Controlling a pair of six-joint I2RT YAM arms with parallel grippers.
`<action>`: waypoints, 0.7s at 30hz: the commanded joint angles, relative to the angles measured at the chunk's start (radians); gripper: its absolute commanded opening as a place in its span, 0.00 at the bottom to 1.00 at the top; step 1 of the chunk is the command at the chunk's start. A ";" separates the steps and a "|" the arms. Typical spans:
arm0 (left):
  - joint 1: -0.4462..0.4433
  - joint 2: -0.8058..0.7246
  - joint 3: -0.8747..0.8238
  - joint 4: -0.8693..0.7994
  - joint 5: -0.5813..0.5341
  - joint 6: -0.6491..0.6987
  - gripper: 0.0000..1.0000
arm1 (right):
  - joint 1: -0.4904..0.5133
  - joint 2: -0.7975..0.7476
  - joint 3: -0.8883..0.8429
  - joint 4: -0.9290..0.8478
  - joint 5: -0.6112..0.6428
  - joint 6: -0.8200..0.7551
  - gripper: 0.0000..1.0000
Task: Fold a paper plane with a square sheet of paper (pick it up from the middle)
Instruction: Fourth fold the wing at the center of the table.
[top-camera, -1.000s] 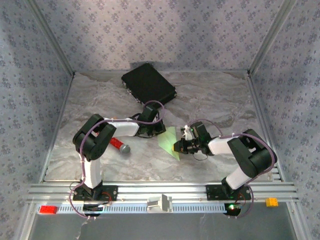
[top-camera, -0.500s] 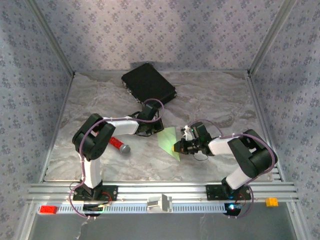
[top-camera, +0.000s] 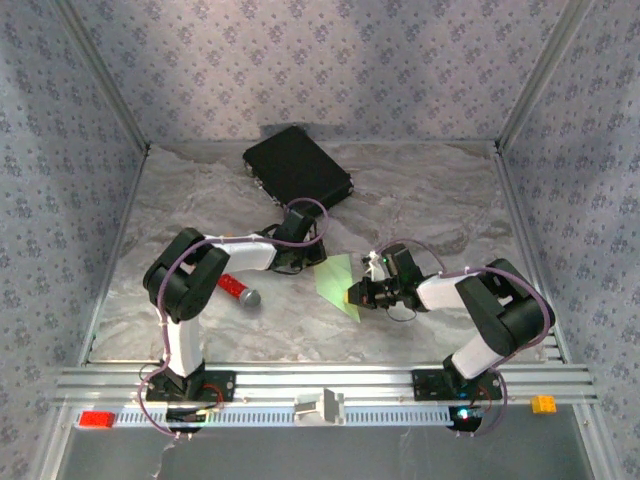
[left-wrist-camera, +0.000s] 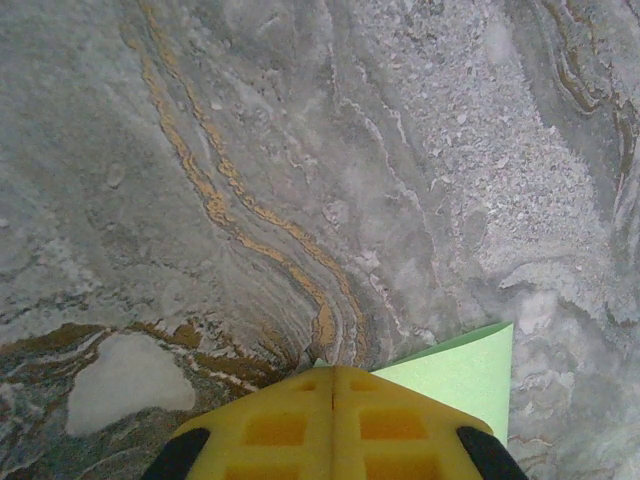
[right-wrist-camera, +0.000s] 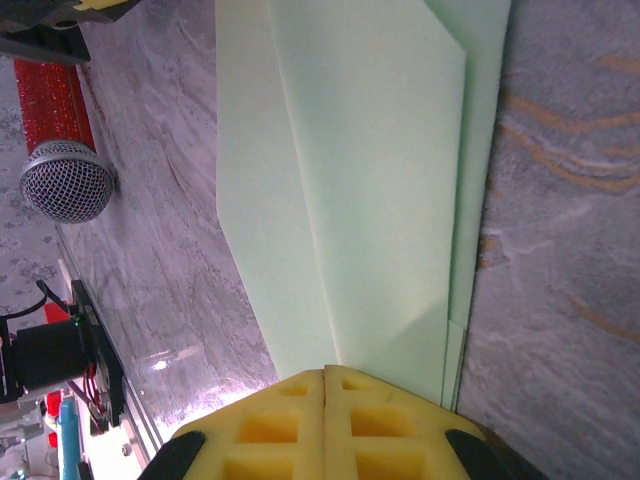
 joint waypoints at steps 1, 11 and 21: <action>0.026 -0.024 -0.009 -0.046 -0.090 0.031 0.06 | 0.001 0.031 -0.065 -0.212 0.012 -0.020 0.00; 0.006 -0.106 -0.036 -0.027 -0.064 0.038 0.08 | -0.005 0.034 -0.065 -0.213 0.013 -0.020 0.00; -0.044 -0.151 -0.051 -0.003 -0.034 0.034 0.10 | -0.007 0.035 -0.057 -0.214 0.013 -0.020 0.00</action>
